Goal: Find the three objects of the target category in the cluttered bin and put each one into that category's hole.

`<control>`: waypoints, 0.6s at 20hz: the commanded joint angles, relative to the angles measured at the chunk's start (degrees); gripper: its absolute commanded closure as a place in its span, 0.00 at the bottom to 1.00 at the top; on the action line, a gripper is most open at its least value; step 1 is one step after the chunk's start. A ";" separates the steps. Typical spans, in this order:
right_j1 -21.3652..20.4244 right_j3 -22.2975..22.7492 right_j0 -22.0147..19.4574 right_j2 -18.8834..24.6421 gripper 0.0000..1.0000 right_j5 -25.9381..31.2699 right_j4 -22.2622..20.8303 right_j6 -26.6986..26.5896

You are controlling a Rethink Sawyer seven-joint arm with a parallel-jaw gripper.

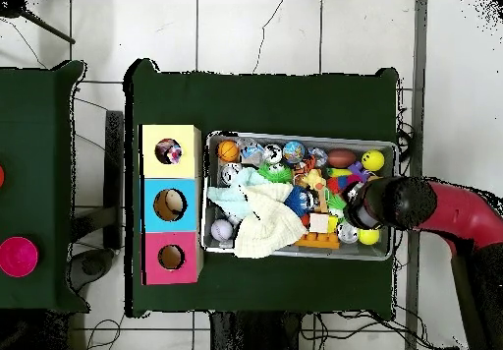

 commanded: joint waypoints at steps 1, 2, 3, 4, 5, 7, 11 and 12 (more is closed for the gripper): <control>2.60 0.93 -1.87 2.88 0.00 -6.35 -5.33 -16.08; 2.89 1.26 -2.21 2.94 0.00 -6.66 -5.35 -16.00; 3.18 1.59 -2.54 2.99 0.00 -6.98 -5.37 -15.91; 3.19 2.17 -2.95 3.06 0.00 -7.42 -5.63 -16.15; 3.48 2.71 -3.43 2.98 0.00 -7.27 -5.54 -16.17; 4.34 3.61 -4.89 3.29 0.00 -8.89 -6.32 -17.16; 6.22 4.43 -7.13 3.68 0.00 -10.23 -7.97 -19.26; 6.66 4.28 -7.50 3.93 0.00 -10.33 -8.20 -19.71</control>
